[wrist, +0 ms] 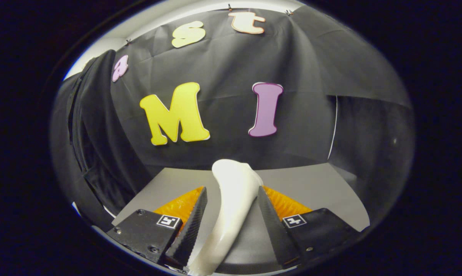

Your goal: Iron the clothes twice with a garment steamer, once on the left side and once on the right side.

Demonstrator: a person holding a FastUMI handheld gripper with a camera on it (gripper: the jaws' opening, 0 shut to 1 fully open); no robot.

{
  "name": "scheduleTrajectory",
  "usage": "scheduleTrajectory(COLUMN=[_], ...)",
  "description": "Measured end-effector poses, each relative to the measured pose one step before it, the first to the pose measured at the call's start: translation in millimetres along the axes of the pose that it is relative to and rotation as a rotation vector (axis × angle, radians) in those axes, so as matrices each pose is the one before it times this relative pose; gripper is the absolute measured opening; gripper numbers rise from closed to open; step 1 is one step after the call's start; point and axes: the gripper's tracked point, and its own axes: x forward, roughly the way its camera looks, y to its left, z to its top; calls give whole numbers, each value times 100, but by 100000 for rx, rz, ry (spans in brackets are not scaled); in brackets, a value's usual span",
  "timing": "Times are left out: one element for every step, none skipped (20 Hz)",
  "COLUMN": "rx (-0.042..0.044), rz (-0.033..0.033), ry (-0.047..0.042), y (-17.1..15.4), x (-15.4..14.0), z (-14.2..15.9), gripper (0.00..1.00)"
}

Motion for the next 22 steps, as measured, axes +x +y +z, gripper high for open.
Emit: scheduleTrajectory(rx=[148,-31,-117,323,493,976,860,992,926,358,743,978,467,1207,1156,1505,2033,2074,1781,1979,1237,1391], rz=[-214,-498,50,447,-188,1117,-41,268,-218,-451,-217,207,567,405,265,102,130,146,718,967,1819,1517], ry=[2151,2121,2053,1924,2029,1641,1639,1720,519,383,661,858,611,473,-130,-553,-40,-255,-119,-120,-339,-657], y=[-89,-133,-81,241,47,50,-153,-249,80,-80,95,46,-5,0,12,-47,64,66,96,98,162,136], x=[359,244,532,574,402,99,149,43,-35,36,-100,-42,125,-12,231,-113,4,-69,7,-84,-141,-122], z=[-400,-592,-342,-454,-403,-364,-289,-401,52,-53,50,-11,-158,-71,-40,-23,164,-11,56,-82,22,-10], gripper=[82,76,74,69,69,69,69,69,68,67,66,66,65,65,64,63,62,59,58,56,54,52])
